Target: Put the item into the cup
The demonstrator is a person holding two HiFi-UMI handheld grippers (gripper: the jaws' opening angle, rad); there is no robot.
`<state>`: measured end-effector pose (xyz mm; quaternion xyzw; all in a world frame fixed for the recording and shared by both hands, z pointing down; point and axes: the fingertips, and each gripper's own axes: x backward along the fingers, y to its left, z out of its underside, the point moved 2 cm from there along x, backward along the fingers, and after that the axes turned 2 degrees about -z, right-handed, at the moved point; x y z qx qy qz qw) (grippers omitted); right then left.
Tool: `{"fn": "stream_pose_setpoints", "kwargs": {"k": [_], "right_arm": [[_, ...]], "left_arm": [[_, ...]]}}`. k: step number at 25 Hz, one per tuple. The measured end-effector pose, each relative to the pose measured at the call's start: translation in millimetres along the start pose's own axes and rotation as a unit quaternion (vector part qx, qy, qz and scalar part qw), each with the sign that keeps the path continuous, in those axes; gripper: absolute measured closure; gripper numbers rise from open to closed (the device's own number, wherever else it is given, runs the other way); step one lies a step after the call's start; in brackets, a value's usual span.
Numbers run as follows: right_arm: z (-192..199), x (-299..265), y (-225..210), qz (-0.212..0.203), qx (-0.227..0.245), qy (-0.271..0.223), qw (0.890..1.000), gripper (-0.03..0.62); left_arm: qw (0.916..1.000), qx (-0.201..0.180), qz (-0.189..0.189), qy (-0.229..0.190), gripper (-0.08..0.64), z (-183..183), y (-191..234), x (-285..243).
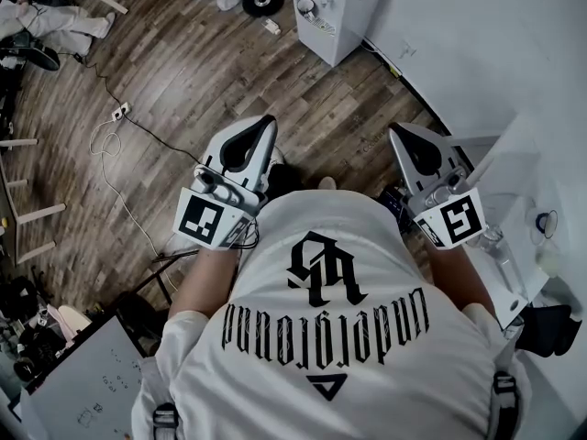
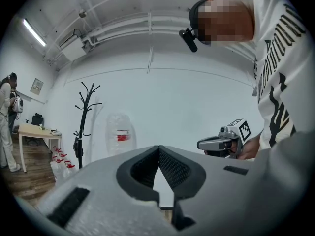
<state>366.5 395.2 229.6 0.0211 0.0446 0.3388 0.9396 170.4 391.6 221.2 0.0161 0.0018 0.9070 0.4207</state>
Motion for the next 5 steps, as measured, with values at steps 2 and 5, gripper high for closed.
{"fn": "stream_pose_setpoints", "kwargs": {"k": [2, 5], "right_arm": [[-6, -9, -3, -0.003, -0.002, 0.005, 1.0, 0.588], [-12, -25, -10, -0.005, -0.006, 0.01, 1.0, 0.588]], "left_arm": [[1.0, 0.006, -0.003, 0.003, 0.552, -4, 9, -2], [0.9999, 0.009, -0.007, 0.006, 0.552, -10, 24, -7]]}}
